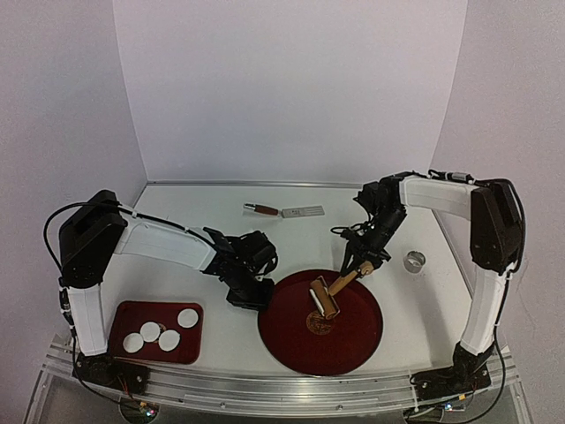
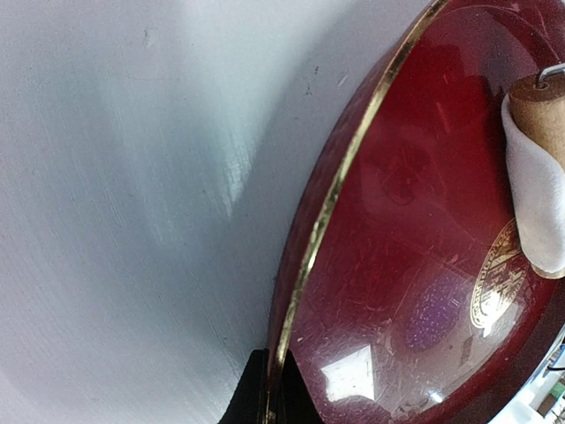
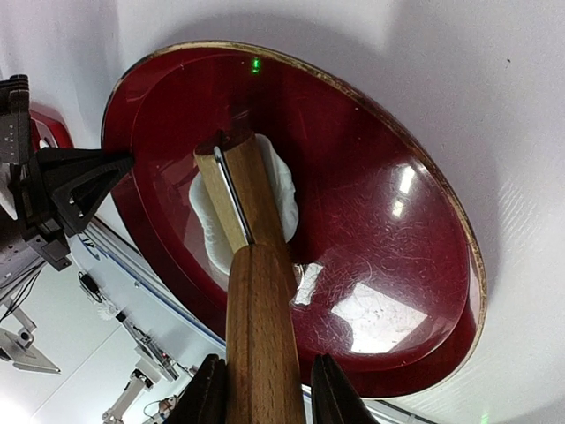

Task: Roll out the dumpling wrappers from the dough

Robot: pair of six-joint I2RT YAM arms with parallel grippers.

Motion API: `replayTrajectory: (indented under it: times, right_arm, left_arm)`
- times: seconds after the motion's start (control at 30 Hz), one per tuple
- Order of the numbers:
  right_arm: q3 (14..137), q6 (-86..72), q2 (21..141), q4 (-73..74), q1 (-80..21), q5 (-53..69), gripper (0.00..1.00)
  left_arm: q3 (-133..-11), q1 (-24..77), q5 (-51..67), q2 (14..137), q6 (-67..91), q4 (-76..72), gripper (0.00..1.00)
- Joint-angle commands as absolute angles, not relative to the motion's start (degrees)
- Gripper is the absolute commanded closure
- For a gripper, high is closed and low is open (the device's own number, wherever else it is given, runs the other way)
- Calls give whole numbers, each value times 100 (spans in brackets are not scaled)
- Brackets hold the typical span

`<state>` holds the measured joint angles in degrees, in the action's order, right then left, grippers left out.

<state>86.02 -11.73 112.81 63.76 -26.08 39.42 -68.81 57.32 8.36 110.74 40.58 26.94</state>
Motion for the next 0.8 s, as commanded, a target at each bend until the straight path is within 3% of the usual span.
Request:
replayTrajectory:
  times: [0.0, 0.77]
  right_arm:
    - [8142, -1187, 11725, 6576, -2363, 985, 100]
    - [8054, -1141, 11693, 6568, -2248, 916, 100]
  left_arm:
    - [-6671, 5801, 484, 10817, 3718, 3222, 100]
    - [-6666, 5801, 467, 10824, 3779, 3213, 100]
